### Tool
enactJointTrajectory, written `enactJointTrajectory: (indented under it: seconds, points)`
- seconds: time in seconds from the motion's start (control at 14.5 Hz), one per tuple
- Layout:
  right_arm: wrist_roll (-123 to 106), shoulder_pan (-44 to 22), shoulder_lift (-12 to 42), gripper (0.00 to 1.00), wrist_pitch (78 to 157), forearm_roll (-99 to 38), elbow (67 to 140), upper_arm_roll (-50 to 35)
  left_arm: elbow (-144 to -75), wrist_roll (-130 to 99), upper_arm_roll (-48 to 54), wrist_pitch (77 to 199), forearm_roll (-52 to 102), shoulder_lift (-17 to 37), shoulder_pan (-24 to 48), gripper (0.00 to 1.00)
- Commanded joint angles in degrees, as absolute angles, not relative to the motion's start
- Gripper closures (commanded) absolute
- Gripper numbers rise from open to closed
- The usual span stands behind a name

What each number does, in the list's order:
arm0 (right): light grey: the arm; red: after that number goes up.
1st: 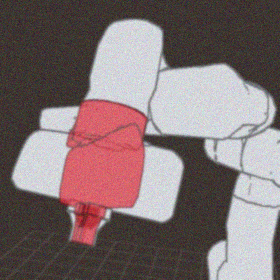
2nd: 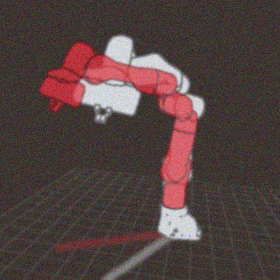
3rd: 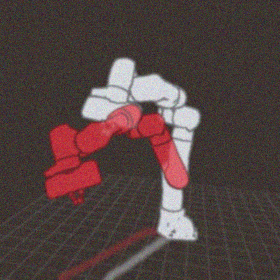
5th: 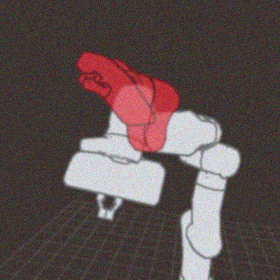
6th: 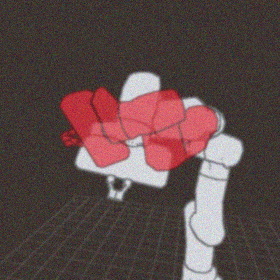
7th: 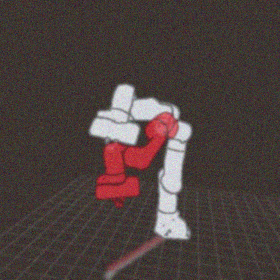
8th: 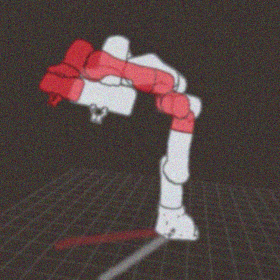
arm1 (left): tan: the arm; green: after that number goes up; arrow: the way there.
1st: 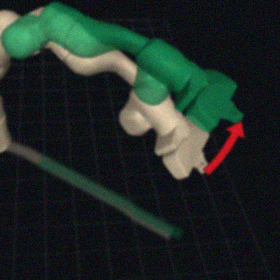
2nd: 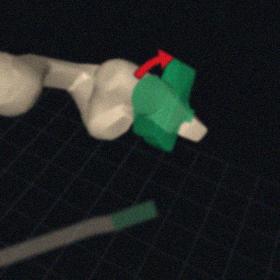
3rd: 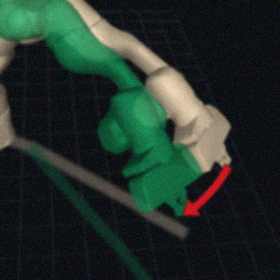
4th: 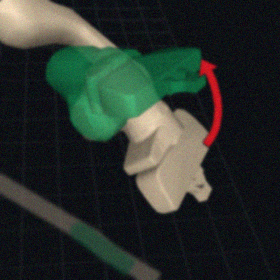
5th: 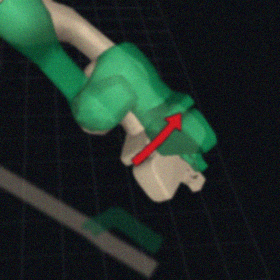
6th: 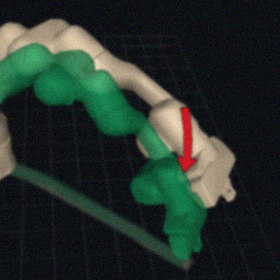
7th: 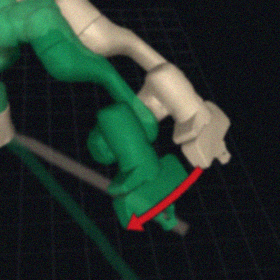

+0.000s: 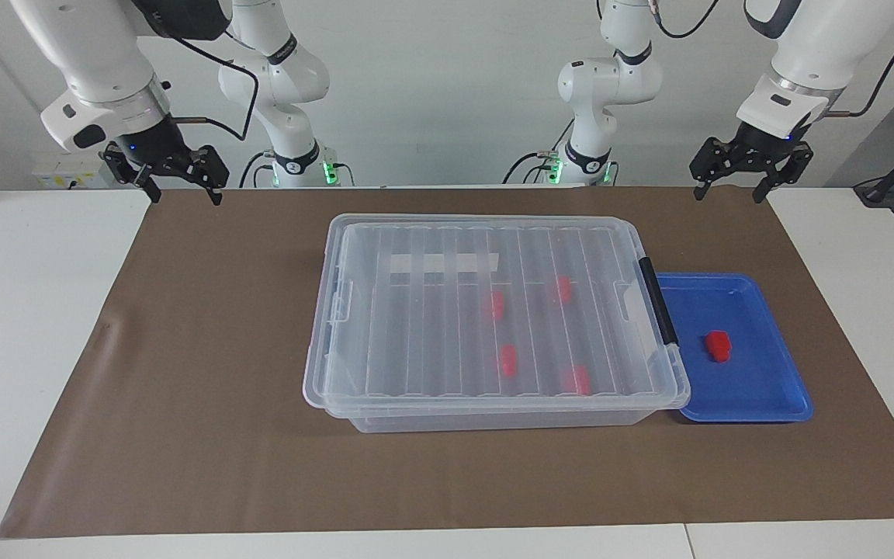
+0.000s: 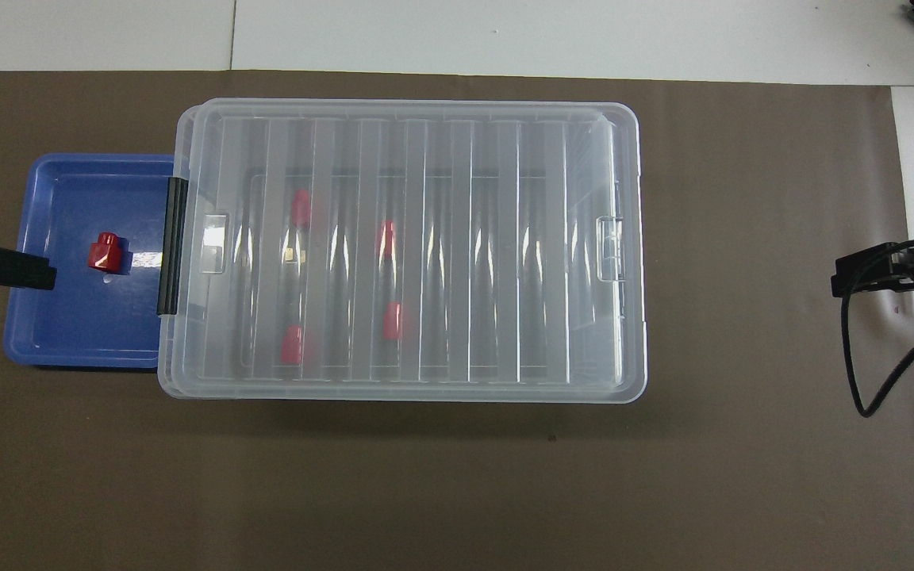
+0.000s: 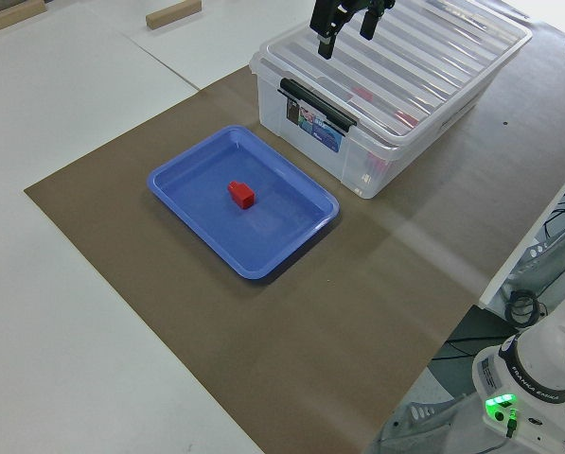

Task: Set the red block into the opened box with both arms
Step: 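Move the right gripper to the edge of the clear lid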

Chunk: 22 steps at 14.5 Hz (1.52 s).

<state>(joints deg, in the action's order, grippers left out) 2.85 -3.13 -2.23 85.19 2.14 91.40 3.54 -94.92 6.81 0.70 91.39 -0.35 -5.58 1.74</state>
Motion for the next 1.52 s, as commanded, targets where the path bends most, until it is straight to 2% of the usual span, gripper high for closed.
enactJointTrajectory:
  seconds: [0.0, 0.28, 0.55, 0.69, 0.9, 1.11, 1.45]
  points:
    - [2.2, -2.5, -3.3, 0.0, 85.6, 0.6, 92.5, 3.4, -98.1, 6.2, 0.1, 93.1, 0.4, -7.7, 2.3, 0.0]
    - [3.7, -2.6, -3.3, 0.0, 86.9, -0.7, 92.6, 3.4, -98.8, 6.2, 0.1, 94.0, 0.4, -8.2, 2.3, 0.0]
    - [5.6, -4.7, -3.3, 0.0, 96.8, -1.5, 98.2, 3.0, -99.1, 6.9, 0.1, 94.0, 0.4, -8.2, 1.8, 0.0]
    - [5.7, -6.6, -1.7, 0.0, 101.0, -1.6, 99.0, 2.9, -100.0, 6.8, 0.1, 95.3, 0.4, -8.4, 1.8, 0.0]
    - [6.9, -10.8, 2.5, 0.0, 106.8, -1.7, 99.3, 2.9, -106.6, 6.8, -0.1, 101.2, 0.4, -11.5, 1.5, 0.0]
    - [11.2, -14.4, 6.6, 0.0, 111.8, -1.7, 99.3, 2.9, -107.6, 6.9, -0.1, 103.3, 0.4, -11.8, 0.5, 0.0]
    - [11.7, -16.3, 10.3, 0.0, 115.3, -1.0, 99.8, 3.0, -115.1, 7.0, -0.1, 113.7, 0.3, -11.4, -2.0, 0.0]
